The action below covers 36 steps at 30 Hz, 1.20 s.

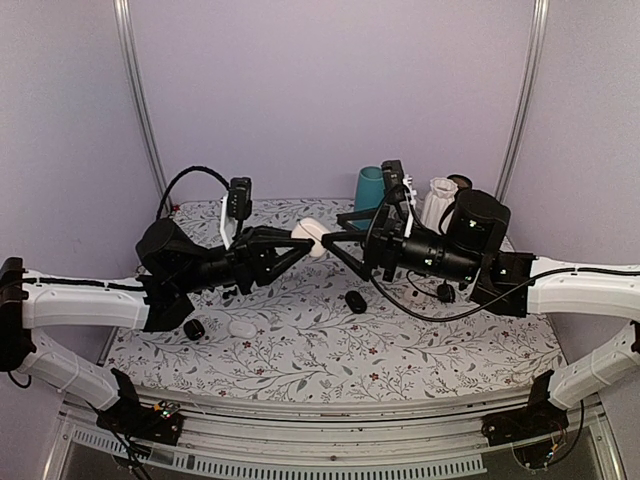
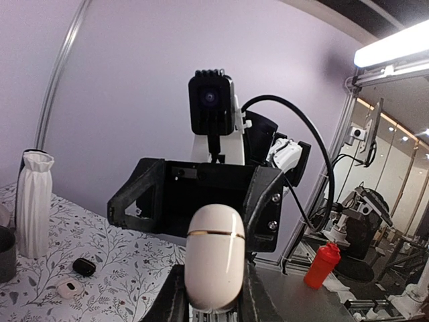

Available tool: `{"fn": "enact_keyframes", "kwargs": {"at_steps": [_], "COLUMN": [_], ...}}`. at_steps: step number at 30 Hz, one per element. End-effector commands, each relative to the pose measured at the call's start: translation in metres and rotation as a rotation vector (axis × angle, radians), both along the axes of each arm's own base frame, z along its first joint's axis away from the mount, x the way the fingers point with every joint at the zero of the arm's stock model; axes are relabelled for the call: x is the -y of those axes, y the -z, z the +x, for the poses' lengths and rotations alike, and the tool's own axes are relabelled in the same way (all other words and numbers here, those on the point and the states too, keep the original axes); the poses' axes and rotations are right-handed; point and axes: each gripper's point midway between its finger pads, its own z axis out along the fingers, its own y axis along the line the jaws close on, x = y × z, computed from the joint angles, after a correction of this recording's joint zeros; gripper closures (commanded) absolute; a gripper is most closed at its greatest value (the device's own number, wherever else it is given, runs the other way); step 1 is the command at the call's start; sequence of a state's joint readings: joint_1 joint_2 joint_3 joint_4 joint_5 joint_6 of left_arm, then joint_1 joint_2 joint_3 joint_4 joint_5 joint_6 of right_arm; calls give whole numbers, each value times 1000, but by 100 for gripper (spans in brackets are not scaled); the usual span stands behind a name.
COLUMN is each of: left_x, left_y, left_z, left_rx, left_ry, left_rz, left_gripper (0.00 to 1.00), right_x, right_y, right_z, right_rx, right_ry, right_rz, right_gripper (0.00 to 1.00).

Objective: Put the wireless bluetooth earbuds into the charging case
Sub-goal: Open the charging case, then pass from the left arm to the right

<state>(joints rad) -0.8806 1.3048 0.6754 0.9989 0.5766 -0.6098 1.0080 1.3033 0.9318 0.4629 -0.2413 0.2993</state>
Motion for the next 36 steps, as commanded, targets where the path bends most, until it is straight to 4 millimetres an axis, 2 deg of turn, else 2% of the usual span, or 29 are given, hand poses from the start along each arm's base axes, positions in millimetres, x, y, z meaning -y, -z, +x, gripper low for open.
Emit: {"fn": "enact_keyframes", "kwargs": {"at_steps": [1, 9, 21, 28, 36], "left_x": [-4, -6, -8, -7, -6], "left_y": [-20, -20, -18, -16, -13], "left_z": [-8, -15, -12, -6, -2], "left_rx": [48, 69, 64, 51, 42], "left_ry": [41, 69, 42, 12, -5], "left_rz": [-55, -51, -50, -40, -29], "left_gripper": [100, 100, 100, 100, 100], "right_x": [0, 13, 10, 3, -7], "right_y": [-6, -7, -12, -13, -13], "right_z": [15, 28, 21, 11, -1], "right_rx": [-22, -34, -28, -21, -58], "right_ry": [79, 159, 116, 47, -55], "right_rz": [-6, -17, -19, -15, 21], "right_gripper": [20, 19, 20, 30, 58]}}
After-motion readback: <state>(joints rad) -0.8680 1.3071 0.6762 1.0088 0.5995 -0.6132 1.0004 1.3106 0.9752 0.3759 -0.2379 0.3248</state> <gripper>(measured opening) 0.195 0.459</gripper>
